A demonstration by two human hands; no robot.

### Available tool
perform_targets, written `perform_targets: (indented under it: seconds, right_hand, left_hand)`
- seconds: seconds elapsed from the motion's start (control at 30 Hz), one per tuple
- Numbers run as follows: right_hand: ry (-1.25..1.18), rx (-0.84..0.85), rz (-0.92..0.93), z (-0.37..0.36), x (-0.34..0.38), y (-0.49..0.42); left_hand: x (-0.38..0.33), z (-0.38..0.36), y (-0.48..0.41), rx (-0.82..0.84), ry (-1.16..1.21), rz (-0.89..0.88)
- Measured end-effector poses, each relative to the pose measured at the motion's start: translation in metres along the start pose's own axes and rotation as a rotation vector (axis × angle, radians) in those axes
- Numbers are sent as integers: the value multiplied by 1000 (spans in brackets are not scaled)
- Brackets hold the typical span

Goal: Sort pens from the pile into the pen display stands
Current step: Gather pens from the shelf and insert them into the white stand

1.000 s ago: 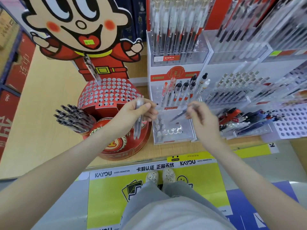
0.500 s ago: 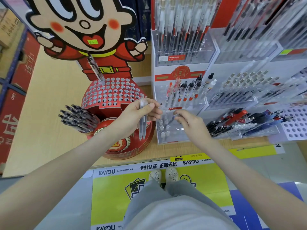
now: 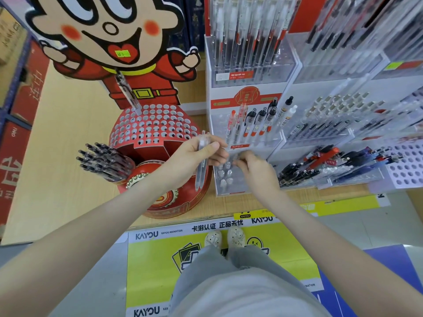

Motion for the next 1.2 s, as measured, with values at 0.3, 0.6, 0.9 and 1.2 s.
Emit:
perform_targets:
  seconds: [0.3,0.6,0.9,1.2]
  right_hand:
    - [-629,16,152,43,45,32]
    - [-632,17,195,58,30,36]
    - [-484,-22,2,25,-14,29]
    - [-190,179,86,-14,-19,6]
  left_hand:
    - [-3,-30,-4,81,116,-89]
    - [-7,-34,1,170,-4,-62]
    - [-3,-7,6,-93,-26,-19]
    - [1,-5,5,-115,-20,14]
Point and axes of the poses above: each hand's wrist, its own y-axis away from the middle knuckle, its own z-axis out of the back of the hand, x = y × z, the point moved 1 cm from there along -y, towards the middle knuckle, and after that the axes turned 4 degrees about z, right-handed, at the moved point
